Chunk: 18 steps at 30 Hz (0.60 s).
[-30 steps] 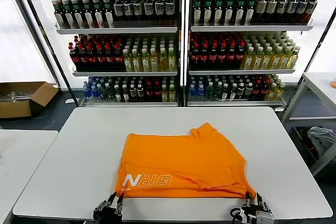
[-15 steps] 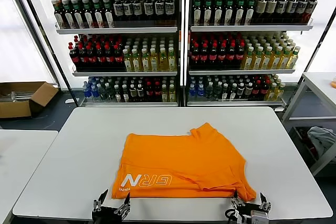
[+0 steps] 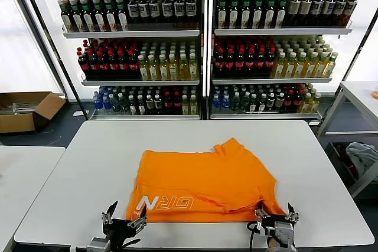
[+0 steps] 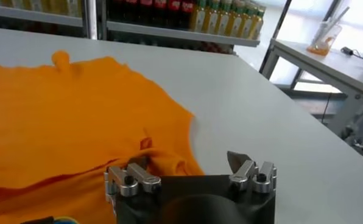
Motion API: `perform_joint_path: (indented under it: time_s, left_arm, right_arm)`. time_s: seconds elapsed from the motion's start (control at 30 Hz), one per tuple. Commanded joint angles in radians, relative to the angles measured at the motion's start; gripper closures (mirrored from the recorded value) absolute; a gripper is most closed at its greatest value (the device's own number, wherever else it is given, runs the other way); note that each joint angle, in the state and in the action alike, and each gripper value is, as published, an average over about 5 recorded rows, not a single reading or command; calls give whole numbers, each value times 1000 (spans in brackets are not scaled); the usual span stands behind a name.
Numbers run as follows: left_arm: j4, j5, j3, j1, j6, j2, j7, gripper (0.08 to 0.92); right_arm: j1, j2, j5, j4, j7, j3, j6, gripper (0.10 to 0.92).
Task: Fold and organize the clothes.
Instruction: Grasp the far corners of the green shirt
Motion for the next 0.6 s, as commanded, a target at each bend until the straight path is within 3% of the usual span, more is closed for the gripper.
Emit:
perform_joint_path:
  time_s: [0.03, 0.43, 0.6]
  left_arm:
    - [-2, -5, -1, -39, 13, -1, 0, 177]
    - [0, -115, -82, -164, 68, 71, 68, 177]
    - [58, -139, -75, -264, 68, 95, 99, 177]
  right_arm:
    - [74, 1, -3, -24, -3, -1, 0, 203]
    - [236, -59, 116, -37, -63, 61, 1, 203]
    - [338, -60, 165, -117, -36, 49, -1, 203]
